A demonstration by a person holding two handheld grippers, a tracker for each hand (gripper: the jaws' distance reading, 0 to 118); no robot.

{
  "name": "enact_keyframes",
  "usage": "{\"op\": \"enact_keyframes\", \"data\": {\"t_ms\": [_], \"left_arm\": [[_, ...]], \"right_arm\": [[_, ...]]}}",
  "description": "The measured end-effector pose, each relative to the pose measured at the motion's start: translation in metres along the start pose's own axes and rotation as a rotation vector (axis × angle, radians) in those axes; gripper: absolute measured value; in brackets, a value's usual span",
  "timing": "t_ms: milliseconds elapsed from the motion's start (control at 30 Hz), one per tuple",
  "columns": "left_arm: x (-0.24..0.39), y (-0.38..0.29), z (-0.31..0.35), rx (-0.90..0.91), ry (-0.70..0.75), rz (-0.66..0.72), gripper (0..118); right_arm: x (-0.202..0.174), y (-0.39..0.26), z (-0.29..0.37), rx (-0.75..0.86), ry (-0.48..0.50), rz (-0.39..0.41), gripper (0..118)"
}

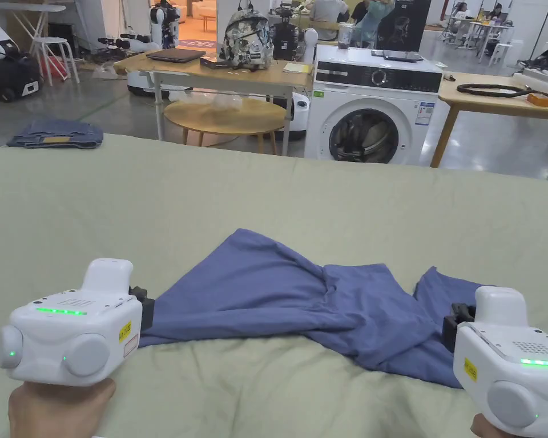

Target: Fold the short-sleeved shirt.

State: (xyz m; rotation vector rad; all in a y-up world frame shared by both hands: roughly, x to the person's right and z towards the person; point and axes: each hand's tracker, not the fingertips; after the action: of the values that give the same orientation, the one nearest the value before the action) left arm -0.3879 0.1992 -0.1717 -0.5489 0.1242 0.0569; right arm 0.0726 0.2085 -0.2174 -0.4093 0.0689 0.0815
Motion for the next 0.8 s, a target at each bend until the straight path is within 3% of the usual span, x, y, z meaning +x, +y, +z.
{"op": "enact_keyframes", "data": {"t_ms": [33,133,167,200,300,467,600,700,733,767,800], "left_arm": [[-0.007,-0.001,0.0,-0.001,0.005,0.029,25],[-0.03,0.004,-0.001,-0.026,0.07,0.003,67],[-0.036,0.006,-0.005,-0.054,0.106,-0.025,107],[-0.046,0.006,-0.012,-0.112,0.11,-0.014,118],[-0.074,0.01,-0.026,-0.149,0.021,0.117,118],[-0.084,0.005,-0.047,-0.287,0.029,0.259,118],[-0.115,0.015,-0.097,-0.325,-0.081,0.295,88],[-0.12,0.011,-0.119,-0.363,-0.099,0.352,84],[-0.119,0.01,-0.124,-0.37,-0.069,0.335,73],[-0.12,0.008,-0.128,-0.387,-0.056,0.325,44],[-0.121,0.0,-0.131,-0.389,-0.059,0.332,0]], "right_arm": [[0.0,0.0,0.0,-0.001,0.01,-0.001,0],[-0.005,0.004,0.007,-0.008,0.046,-0.023,0],[-0.006,0.005,0.007,-0.011,0.053,-0.023,0],[-0.008,0.005,0.005,-0.011,0.05,-0.019,0],[-0.014,0.002,0.0,-0.025,0.07,-0.012,0],[-0.025,-0.005,-0.016,-0.061,0.092,-0.001,0],[-0.032,-0.009,-0.024,-0.111,0.107,-0.003,0],[-0.033,-0.015,-0.033,-0.13,0.113,-0.009,0],[-0.033,-0.016,-0.034,-0.137,0.115,-0.008,0],[-0.032,-0.017,-0.034,-0.138,0.117,-0.01,0],[-0.031,-0.017,-0.034,-0.14,0.119,-0.012,0]]}}
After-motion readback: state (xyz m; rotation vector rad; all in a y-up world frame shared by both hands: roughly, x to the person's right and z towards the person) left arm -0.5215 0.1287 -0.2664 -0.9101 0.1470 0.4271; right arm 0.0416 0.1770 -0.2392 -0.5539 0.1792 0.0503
